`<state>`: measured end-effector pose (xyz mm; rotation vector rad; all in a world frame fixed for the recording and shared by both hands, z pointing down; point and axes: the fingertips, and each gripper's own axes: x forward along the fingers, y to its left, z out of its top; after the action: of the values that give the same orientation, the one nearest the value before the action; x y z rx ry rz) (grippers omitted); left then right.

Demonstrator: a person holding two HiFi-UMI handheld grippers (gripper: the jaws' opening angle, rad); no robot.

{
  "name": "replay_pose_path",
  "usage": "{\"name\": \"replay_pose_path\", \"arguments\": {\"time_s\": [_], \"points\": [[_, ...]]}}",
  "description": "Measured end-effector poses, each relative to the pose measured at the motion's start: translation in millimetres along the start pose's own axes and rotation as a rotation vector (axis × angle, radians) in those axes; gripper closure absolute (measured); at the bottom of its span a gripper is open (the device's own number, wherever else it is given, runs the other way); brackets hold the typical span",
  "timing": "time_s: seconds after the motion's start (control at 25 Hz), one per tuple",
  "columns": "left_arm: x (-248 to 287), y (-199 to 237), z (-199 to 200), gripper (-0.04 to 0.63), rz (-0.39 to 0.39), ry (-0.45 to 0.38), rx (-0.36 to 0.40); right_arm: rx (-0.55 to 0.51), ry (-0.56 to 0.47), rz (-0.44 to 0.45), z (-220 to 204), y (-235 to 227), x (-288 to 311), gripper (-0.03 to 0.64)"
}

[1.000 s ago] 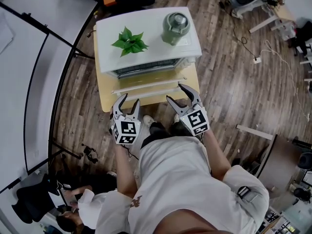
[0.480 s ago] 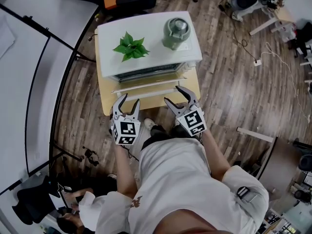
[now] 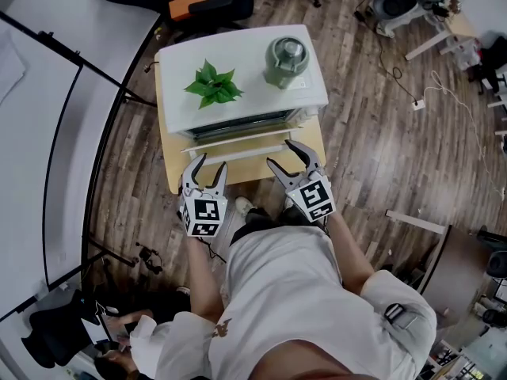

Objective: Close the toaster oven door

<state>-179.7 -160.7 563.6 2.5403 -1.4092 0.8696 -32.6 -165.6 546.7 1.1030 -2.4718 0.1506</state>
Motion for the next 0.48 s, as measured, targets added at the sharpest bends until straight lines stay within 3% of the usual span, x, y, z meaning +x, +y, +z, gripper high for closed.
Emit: {"name": "replay_pose_path", "arguments": {"time_s": [0.48], "points": [[5.9,10.3,9.4,0.391,0.003,-0.014,0.001,0.002,-0.020,-0.013,9.8,-8.8,8.0,0.360]]}}
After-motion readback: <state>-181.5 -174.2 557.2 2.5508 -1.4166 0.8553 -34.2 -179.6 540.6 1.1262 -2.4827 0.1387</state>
